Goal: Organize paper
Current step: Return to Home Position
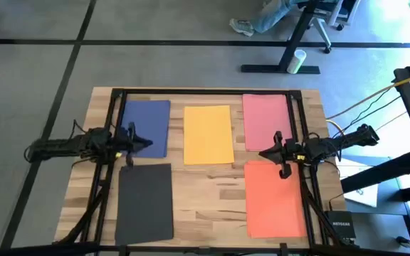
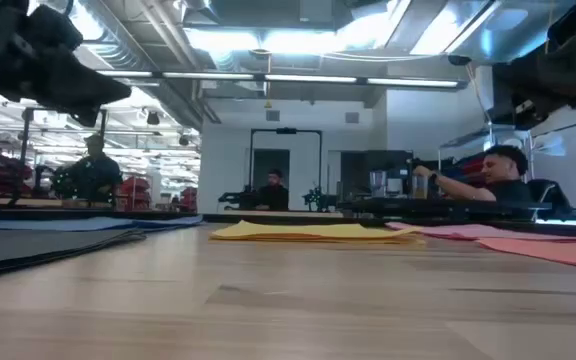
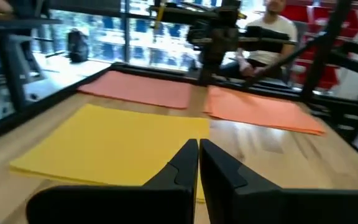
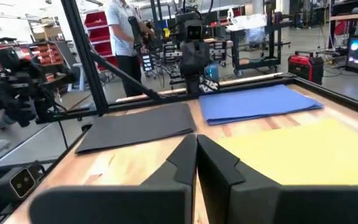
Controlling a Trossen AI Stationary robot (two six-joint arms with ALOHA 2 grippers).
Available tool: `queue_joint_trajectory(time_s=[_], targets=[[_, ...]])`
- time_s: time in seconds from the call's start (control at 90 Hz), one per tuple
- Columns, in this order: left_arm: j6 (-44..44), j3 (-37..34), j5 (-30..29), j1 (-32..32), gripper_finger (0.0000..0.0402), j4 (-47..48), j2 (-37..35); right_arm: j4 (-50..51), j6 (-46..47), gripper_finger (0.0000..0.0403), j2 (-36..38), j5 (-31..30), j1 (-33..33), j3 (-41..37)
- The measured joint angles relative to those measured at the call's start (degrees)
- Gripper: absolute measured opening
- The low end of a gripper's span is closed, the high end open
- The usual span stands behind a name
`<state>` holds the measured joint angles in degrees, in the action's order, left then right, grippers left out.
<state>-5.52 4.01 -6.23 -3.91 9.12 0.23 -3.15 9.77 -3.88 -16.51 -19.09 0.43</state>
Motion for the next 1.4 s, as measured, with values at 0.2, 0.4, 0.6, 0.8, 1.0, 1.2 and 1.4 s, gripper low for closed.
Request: queue_joint_trajectory(time_s=[0.2, 0.4, 0.6, 0.8, 1.0, 1.2, 1.4], targets=[[0.2, -0.7, -0.3, -3.1, 0.0, -2.5, 0.0, -2.0, -1.3, 0.0, 0.0, 2.0, 0.0, 0.0], [1.5, -0.8, -0.3, -3.2, 0.0, -2.8, 0.0, -1.8, -2.0, 0.0, 0.0, 4.7, 1.7, 0.0], [2.7, -0.8, -0.3, -3.9, 0.0, -2.8, 0.0, -0.1, -1.1, 0.0, 0.0, 10.8, 10.1, 0.0], [2.9, -0.8, -0.3, -6.5, 0.0, -2.8, 0.0, 1.3, 0.4, 0.0, 0.0, 22.2, 22.8, 0.0], [2.7, -0.8, 1.1, -9.2, 0.0, -2.7, 0.3, 0.4, 1.9, 0.0, -0.2, 30.2, 32.4, 0.0], [1.2, -0.8, 2.0, -11.9, 0.0, -2.4, 4.9, 0.4, 2.0, 0.0, -4.7, 30.2, 36.5, 0.0], [-1.8, -0.8, 2.5, -12.8, 0.0, -2.3, 15.1, 0.7, 2.5, 0.0, -12.1, 27.4, 36.8, 0.0]])
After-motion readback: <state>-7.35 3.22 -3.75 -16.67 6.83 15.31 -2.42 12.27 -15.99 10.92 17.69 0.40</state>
